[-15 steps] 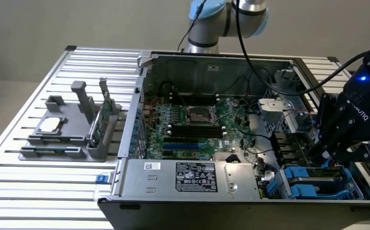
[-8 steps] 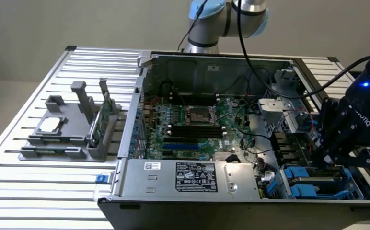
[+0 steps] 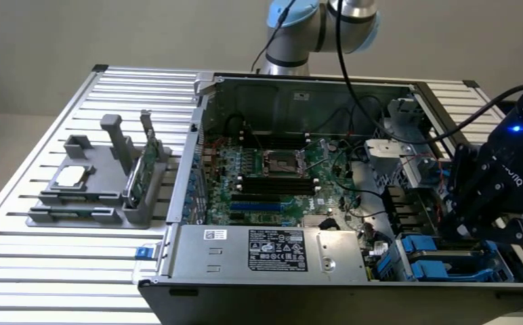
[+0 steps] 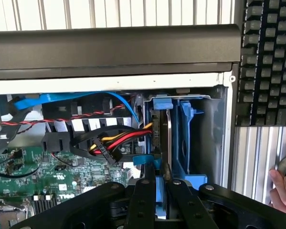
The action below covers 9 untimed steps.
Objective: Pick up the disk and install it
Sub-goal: 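Insert the second disk wire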
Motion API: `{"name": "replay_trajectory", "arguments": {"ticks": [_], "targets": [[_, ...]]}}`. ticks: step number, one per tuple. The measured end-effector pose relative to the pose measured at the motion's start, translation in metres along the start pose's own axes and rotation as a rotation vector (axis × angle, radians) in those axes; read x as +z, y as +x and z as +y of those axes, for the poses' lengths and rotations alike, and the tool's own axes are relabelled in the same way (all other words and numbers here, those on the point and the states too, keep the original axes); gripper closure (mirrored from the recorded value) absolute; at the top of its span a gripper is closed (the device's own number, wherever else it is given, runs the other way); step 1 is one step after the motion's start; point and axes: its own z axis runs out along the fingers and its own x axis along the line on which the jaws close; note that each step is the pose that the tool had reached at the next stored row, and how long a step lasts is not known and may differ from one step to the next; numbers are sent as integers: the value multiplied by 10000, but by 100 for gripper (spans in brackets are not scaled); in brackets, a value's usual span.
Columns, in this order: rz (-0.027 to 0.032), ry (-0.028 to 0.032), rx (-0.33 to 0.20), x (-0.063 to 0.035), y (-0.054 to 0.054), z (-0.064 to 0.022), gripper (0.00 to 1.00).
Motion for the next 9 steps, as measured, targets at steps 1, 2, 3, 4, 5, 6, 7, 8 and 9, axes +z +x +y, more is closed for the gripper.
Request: {"name": "replay_trajectory", "arguments": {"ticks": [1,2,3,4,5,6,7,8,9], "targets": [[19,1,-11,6,0,2,84],[41,1,-23,12,0,4,84],[64,2,-35,18,1,6,84],[86,3,-49,22,2,9,84],[106,3,-61,25,2,13,84],[122,4,-72,27,2,17,84],[136,4,-83,28,1,21,84],[146,5,-95,29,0,25,84],[156,5,-105,30,-1,27,84]]}}
